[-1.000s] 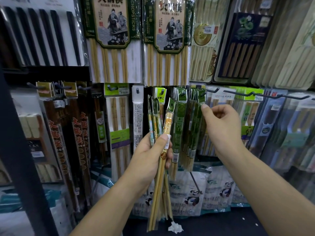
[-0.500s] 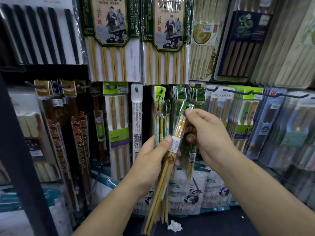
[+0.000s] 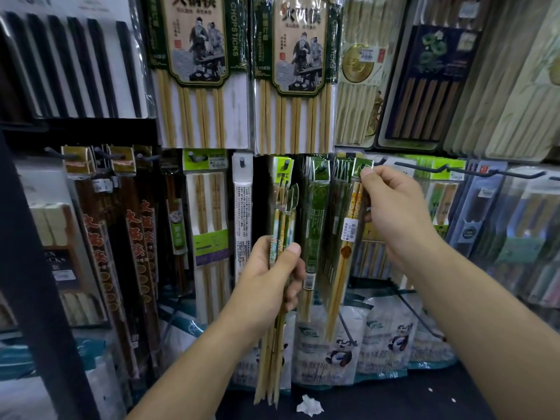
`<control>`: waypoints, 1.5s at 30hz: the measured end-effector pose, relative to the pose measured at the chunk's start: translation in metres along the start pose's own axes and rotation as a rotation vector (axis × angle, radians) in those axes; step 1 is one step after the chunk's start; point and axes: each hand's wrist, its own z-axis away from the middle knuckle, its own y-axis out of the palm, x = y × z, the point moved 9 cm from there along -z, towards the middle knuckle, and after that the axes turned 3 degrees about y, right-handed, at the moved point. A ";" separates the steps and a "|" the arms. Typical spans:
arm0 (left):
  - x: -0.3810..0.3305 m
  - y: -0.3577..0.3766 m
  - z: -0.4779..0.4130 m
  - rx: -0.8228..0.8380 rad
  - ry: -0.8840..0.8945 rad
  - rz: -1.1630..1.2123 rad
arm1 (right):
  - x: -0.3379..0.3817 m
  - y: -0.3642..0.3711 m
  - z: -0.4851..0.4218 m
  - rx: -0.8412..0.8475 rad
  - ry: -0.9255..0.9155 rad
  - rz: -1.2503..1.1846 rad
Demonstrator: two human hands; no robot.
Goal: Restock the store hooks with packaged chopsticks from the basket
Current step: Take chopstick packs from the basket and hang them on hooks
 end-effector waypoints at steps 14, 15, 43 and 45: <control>0.008 -0.003 0.001 -0.020 -0.038 0.001 | 0.008 -0.001 -0.004 -0.021 -0.006 0.080; 0.008 -0.003 0.001 -0.017 -0.035 0.003 | 0.009 -0.001 -0.004 -0.021 -0.005 0.096; -0.002 0.007 0.004 -0.007 -0.009 0.169 | -0.002 0.034 0.046 0.147 -0.004 -0.144; 0.001 -0.001 0.002 -0.050 -0.019 0.095 | 0.001 0.021 0.034 0.073 0.001 -0.173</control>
